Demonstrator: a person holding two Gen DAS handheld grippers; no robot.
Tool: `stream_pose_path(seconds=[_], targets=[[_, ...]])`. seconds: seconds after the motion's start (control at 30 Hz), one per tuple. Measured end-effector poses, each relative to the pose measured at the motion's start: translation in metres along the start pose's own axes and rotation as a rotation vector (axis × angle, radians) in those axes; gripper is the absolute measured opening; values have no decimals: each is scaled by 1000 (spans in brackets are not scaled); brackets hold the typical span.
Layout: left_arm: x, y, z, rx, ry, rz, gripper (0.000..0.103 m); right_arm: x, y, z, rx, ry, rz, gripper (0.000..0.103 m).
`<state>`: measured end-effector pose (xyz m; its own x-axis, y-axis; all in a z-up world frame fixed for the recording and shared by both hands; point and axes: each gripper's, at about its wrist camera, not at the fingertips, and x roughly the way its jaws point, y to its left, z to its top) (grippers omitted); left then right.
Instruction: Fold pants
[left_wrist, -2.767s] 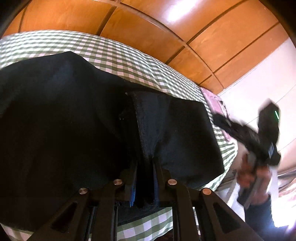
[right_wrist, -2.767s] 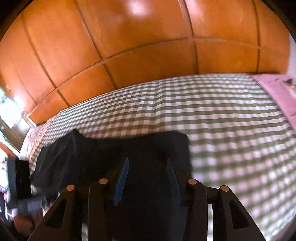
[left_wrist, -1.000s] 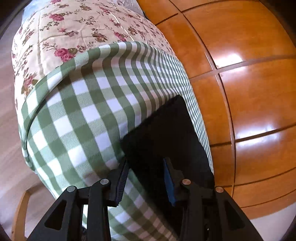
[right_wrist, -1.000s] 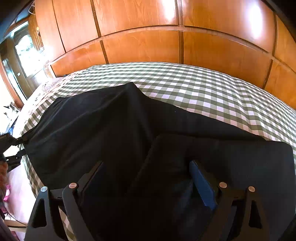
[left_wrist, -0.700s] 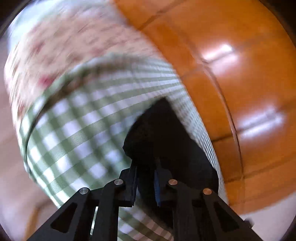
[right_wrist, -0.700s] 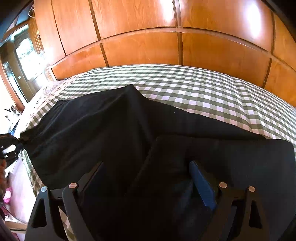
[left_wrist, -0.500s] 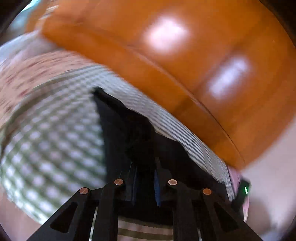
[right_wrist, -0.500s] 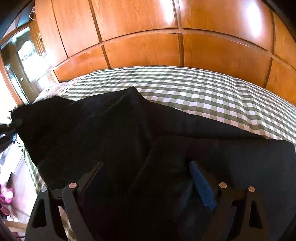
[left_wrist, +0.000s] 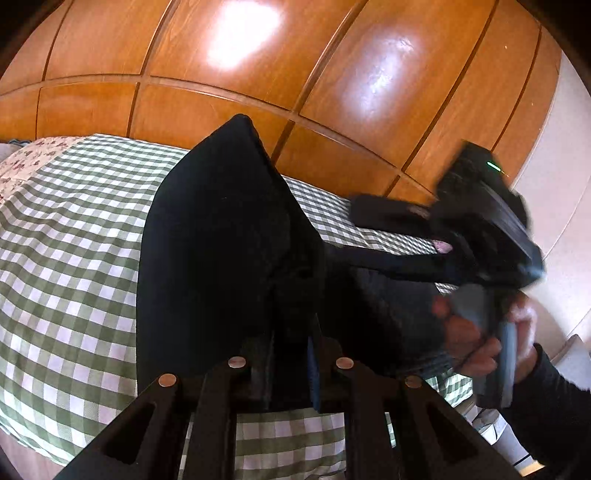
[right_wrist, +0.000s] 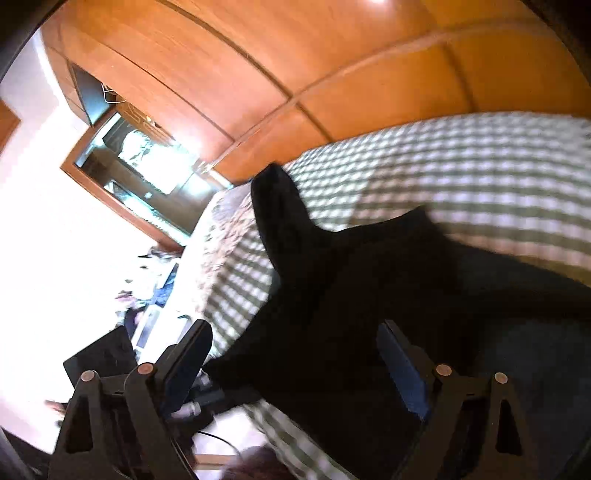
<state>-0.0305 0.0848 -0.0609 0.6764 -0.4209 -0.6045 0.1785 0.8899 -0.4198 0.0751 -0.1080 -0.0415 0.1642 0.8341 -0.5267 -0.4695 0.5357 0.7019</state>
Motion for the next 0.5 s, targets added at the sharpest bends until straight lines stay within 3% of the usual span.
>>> stream_pose_path(seconds=[0.07, 0.17, 0.23, 0.3, 0.4, 0.5], targets=[[0, -2, 0, 6, 0, 4, 14, 30, -4, 13, 39, 49, 9, 88], [1, -6, -2, 33, 8, 30, 14, 62, -2, 29, 67, 92, 36, 64], [-4, -9, 1, 56, 8, 43, 14, 72, 3, 35, 41, 95, -25, 15], [-16, -4, 5, 37, -9, 8, 17, 77, 9, 39, 19, 100, -53, 14], [-56, 29, 10, -134, -81, -221, 26, 63, 19, 42, -15, 62, -45, 13], [-88, 62, 11, -241, -164, -216, 27, 41, 29, 47, -35, 28, -11, 13]])
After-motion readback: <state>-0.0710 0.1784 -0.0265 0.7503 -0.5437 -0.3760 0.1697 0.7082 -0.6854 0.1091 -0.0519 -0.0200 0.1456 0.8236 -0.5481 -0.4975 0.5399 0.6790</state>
